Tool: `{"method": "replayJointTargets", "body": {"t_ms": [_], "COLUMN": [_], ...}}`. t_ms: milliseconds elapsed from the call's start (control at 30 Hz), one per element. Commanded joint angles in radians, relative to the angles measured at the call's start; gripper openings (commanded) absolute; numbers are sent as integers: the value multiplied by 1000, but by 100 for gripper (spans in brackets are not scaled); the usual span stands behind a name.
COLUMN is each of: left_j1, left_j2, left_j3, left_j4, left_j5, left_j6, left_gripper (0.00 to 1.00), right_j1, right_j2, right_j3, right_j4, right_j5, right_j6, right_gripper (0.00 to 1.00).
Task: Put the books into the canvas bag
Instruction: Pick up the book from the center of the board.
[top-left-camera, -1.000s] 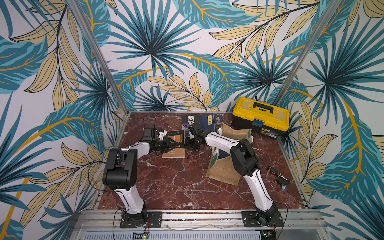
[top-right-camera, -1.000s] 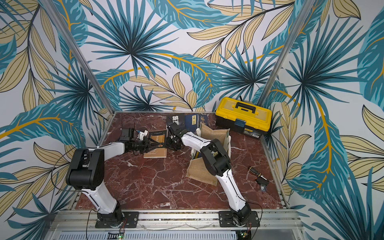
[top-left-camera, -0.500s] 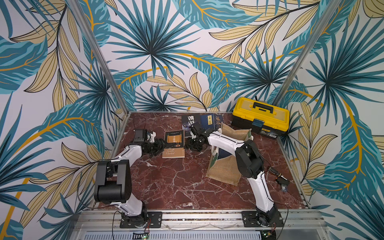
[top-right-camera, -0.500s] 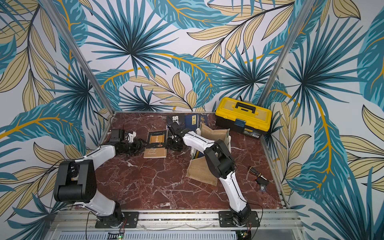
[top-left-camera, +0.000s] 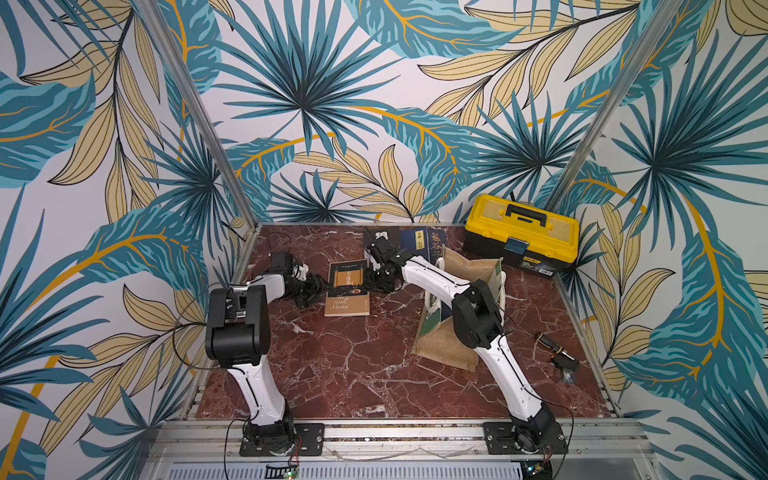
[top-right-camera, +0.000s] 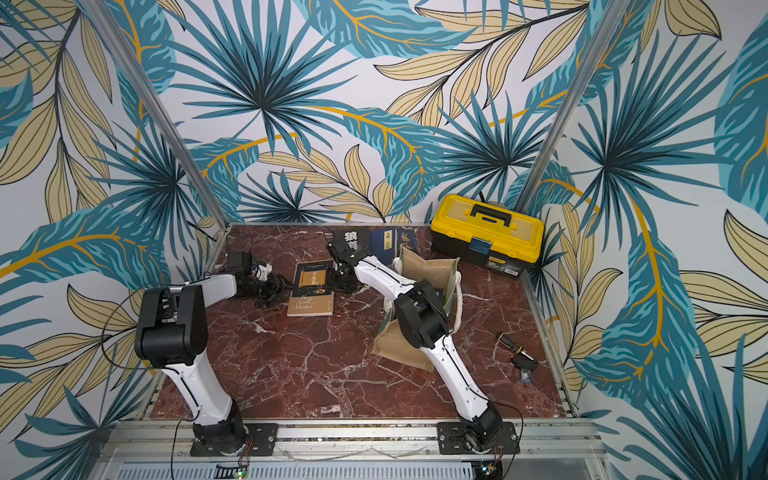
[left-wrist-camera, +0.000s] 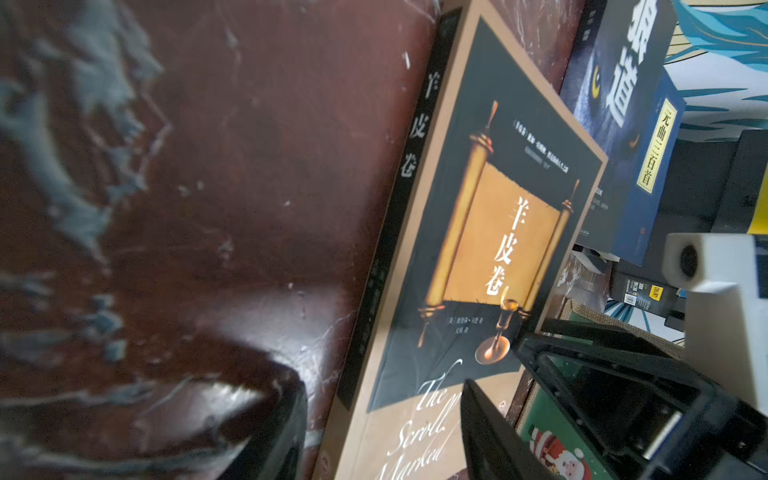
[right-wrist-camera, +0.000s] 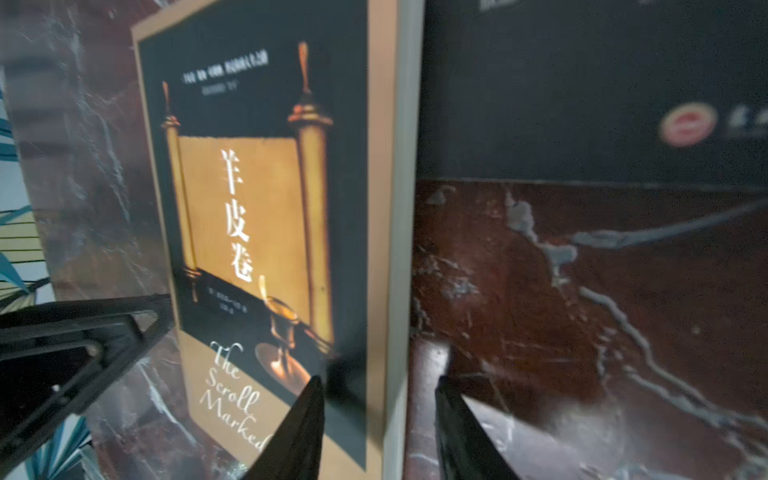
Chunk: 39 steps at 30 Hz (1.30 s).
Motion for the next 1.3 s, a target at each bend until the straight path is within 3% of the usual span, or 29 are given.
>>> {"method": "replayJointTargets", "body": {"t_ms": [0,267,433,700,867,1133,1267], "left_j1": [6,-24,-49,-128,-162,-202,-217], "left_j2": [7,-41,-141,-292,-296,-274,-291], "left_j3": [-25,-197,-303,-401,-437,-454,-448], "left_j4": [23,270,383,425,425,425,425], "left_j5": [6,307,379,292,186,141,131], "left_j6": [20,-89,-176,-263,-285,-294,-300], "left_gripper": [60,59,58,53,42,30,32], "right_j1": [-4,-2,4,34,45,45,46], "right_j2": [12,-50,-135,-237,-257,-287,-296], "right_j3": [-10,-177,-360,-558,-566,-564,-572], "right_j4": [-35,23,81,176,171,147,157], "right_j5": [1,-42,-51,-81,-79,-71,-75], "right_j6": [-28,-38,-37,-2,-4,-21,-12], "right_gripper": [42,33,26,21,21,21,21]}}
